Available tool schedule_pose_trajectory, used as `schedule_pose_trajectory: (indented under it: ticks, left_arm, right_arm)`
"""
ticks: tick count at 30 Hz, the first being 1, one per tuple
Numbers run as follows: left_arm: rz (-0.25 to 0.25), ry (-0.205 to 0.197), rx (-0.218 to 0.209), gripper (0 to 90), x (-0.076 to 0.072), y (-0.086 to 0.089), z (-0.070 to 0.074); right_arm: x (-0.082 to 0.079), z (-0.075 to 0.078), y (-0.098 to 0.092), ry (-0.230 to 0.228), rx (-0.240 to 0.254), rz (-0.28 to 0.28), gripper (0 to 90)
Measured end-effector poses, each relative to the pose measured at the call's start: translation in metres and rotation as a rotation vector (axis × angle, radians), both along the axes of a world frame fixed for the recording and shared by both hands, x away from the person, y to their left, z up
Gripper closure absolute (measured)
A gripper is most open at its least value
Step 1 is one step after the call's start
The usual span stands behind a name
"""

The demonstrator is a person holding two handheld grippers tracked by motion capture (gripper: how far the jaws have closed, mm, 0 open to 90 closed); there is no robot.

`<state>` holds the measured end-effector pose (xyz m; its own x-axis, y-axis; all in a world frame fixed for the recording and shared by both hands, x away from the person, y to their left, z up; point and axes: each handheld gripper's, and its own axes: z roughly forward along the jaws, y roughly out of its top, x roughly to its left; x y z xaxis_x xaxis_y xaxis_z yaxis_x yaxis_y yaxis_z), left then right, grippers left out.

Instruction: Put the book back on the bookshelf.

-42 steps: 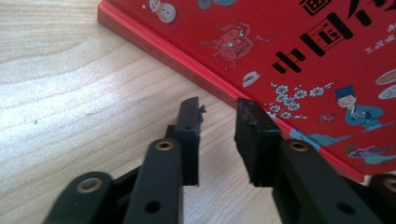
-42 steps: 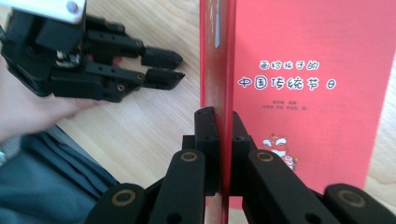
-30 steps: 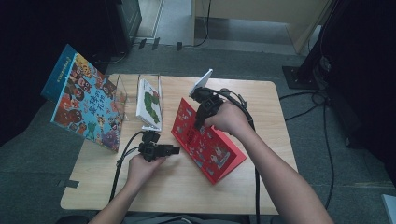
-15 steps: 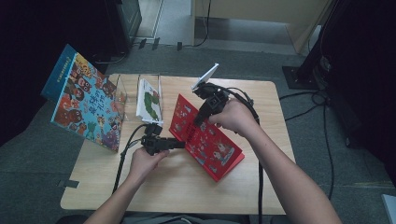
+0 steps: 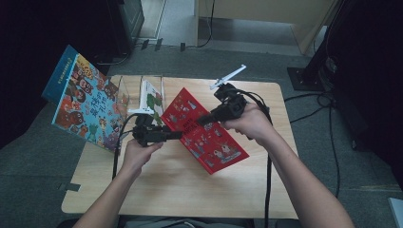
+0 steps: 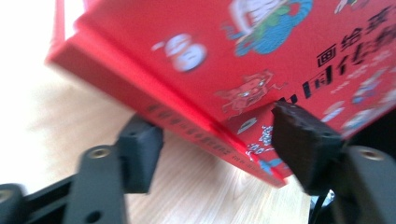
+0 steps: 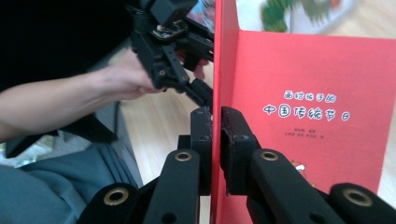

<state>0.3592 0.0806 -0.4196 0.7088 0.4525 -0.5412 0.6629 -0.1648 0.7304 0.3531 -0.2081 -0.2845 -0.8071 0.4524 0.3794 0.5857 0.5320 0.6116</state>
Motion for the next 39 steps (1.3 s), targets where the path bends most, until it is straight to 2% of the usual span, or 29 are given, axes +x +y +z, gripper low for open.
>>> schedule_pose_trajectory:
  ticks: [2,3,4,6,7,8,11,12,14,16,20,21,22,24,27,32,36,39]
  left_arm:
    - [-0.018,-0.014,-0.041,47.9,0.0,0.01,0.007]
    - [-0.024,-0.049,-0.023,51.2,-0.002,0.012,0.012]
    - [-0.042,-0.102,0.015,53.2,-0.007,0.012,0.018]
    - [-0.093,-0.173,0.084,57.3,-0.013,0.011,0.026]
    - [-0.104,-0.185,0.079,58.8,-0.014,0.012,0.027]
    - [-0.121,-0.169,0.027,60.6,-0.014,0.016,0.029]
    - [-0.143,-0.182,-0.04,66.1,-0.015,0.022,0.036]
    - [-0.157,-0.178,-0.057,68.4,-0.015,0.024,0.039]
    - [-0.187,-0.208,-0.059,72.1,-0.016,0.026,0.044]
    - [-0.222,-0.232,-0.02,74.3,-0.017,0.026,0.051]
    - [-0.249,-0.296,0.082,77.5,-0.02,0.021,0.06]
    - [-0.259,-0.306,0.101,78.2,-0.022,0.019,0.062]
    - [-0.264,-0.321,0.128,79.0,-0.022,0.018,0.063]
    - [-0.264,-0.32,0.149,79.4,-0.023,0.016,0.065]
    - [-0.256,-0.327,0.213,79.5,-0.021,0.013,0.066]
    - [-0.261,-0.32,0.252,79.9,-0.02,0.011,0.068]
    - [-0.271,-0.322,0.309,79.9,-0.02,0.009,0.074]
    - [-0.281,-0.337,0.379,80.1,-0.021,0.006,0.079]
  right_arm:
    - [-0.003,0.0,-0.01,-0.033,0.063,0.021,85.1]
    - [-0.005,-0.001,-0.015,-0.054,0.086,0.034,86.1]
    - [-0.006,-0.002,-0.018,-0.064,0.097,0.026,86.9]
    - [-0.009,-0.005,-0.023,-0.107,0.104,0.061,88.1]
    - [-0.009,-0.006,-0.026,-0.099,0.113,0.071,88.2]
    - [-0.01,-0.008,-0.028,-0.118,0.124,0.09,88.3]
    - [-0.01,-0.017,-0.04,-0.14,0.211,0.119,88.4]
    - [-0.01,-0.021,-0.043,-0.138,0.229,0.121,88.4]
    - [-0.01,-0.03,-0.047,-0.167,0.24,0.144,88.2]
    - [-0.009,-0.037,-0.049,-0.164,0.246,0.161,87.1]
    - [-0.003,-0.046,-0.043,-0.158,0.126,0.135,77.8]
    - [-0.001,-0.048,-0.043,-0.143,0.114,0.134,75.7]
    - [0.001,-0.05,-0.042,-0.149,0.098,0.121,73.5]
    - [0.003,-0.053,-0.041,-0.146,0.083,0.109,70.7]
    - [0.005,-0.055,-0.042,-0.18,0.083,0.069,67.1]
    - [0.006,-0.062,-0.042,-0.222,0.084,0.033,63.7]
    - [0.006,-0.068,-0.041,-0.226,0.084,0.007,62.3]
    - [0.005,-0.069,-0.041,-0.231,0.07,-0.025,62.6]
